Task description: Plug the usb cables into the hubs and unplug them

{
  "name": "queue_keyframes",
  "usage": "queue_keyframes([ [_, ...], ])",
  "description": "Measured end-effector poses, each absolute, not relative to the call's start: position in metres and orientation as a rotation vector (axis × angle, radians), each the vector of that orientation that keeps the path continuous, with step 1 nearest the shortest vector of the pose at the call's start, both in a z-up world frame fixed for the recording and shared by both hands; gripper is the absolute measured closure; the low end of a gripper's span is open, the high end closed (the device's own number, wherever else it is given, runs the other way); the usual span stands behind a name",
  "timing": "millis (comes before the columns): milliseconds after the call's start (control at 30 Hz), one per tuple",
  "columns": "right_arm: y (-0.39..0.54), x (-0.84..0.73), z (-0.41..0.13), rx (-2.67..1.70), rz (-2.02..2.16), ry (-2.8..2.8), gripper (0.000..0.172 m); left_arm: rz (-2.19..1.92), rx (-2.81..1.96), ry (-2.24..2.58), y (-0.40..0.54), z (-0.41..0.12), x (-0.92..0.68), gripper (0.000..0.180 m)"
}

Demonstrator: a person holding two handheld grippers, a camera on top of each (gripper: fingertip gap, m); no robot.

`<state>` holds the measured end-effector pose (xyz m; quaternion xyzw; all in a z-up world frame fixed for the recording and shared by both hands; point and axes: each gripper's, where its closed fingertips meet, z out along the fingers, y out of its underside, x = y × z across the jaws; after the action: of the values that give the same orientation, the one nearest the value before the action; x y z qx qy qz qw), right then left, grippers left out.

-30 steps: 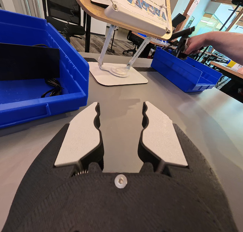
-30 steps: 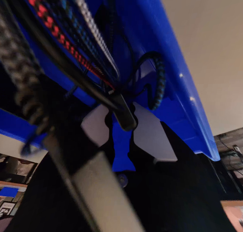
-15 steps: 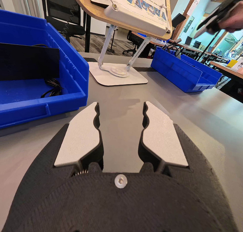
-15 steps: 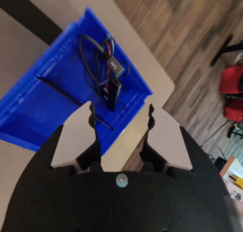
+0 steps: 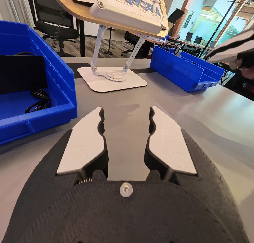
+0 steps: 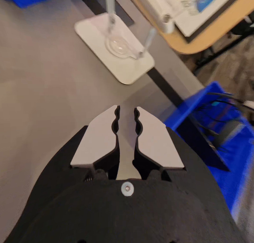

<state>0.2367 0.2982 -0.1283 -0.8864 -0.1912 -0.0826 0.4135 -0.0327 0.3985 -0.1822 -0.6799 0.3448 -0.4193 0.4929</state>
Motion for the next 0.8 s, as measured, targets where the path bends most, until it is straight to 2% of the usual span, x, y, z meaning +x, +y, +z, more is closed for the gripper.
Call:
queue_keyframes([
  [133,0.301,0.206,-0.154,-2.256,-0.076,-0.452,0.148,-1.012,-1.644,0.852,0.397,-0.182,-0.03,0.117],
  [400,0.327,0.172,-0.163,-2.233,0.015,-0.43,0.139,-1.049,-1.636,0.831,0.397,-0.18,-0.032,0.116],
  [567,0.335,0.206,-0.16,-2.229,-0.147,-0.359,0.128,-1.063,-1.634,0.833,0.397,-0.18,-0.032,0.116],
  [800,0.309,0.343,-0.144,-2.227,-0.61,-0.042,0.106,-1.058,-1.64,0.826,0.398,-0.181,-0.032,0.116],
])
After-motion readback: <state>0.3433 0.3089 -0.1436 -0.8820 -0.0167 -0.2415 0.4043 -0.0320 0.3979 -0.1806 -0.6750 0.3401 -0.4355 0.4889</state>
